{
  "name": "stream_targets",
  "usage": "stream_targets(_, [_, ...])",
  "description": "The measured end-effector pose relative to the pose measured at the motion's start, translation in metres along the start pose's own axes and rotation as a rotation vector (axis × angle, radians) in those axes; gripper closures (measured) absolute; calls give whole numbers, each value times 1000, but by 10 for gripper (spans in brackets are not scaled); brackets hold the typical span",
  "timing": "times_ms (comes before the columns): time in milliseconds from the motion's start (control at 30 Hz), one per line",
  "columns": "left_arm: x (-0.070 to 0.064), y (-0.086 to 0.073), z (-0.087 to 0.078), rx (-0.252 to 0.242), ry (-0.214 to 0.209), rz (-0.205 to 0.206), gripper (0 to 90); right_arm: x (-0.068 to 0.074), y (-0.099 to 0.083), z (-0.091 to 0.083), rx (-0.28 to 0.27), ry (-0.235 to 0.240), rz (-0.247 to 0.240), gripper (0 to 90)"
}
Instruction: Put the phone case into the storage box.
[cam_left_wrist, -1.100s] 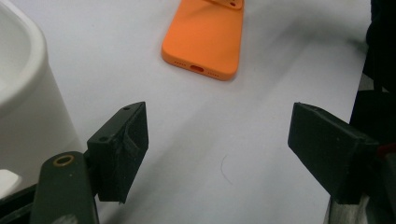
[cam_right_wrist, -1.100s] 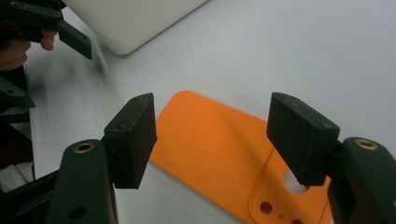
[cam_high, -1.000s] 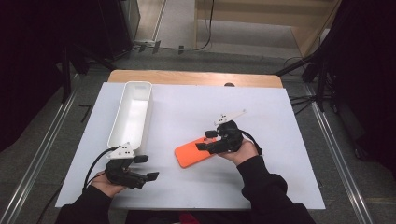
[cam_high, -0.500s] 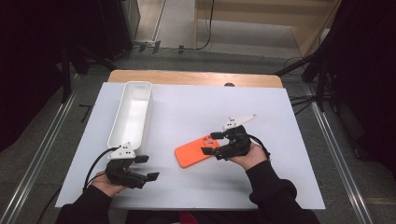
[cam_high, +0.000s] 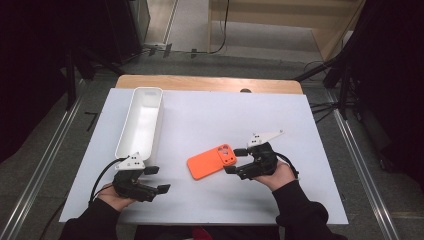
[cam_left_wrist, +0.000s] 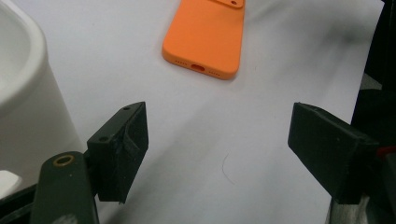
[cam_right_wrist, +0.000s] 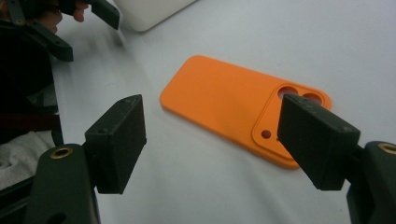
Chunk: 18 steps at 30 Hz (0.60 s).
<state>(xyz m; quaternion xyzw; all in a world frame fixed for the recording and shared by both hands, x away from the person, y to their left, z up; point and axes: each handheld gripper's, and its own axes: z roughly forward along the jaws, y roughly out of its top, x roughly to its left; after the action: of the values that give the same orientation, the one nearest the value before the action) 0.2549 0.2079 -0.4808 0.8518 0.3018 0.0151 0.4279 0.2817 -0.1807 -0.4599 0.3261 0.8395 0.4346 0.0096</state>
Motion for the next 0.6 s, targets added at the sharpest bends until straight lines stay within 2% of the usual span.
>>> stream_targets(300, [0,0,0,-1,-1,0,202,2,-21,-10,13,-8,30,224])
stream_targets(600, [0,0,1,1,-1,3,202,1,-41,-25,-11,-35,67,224])
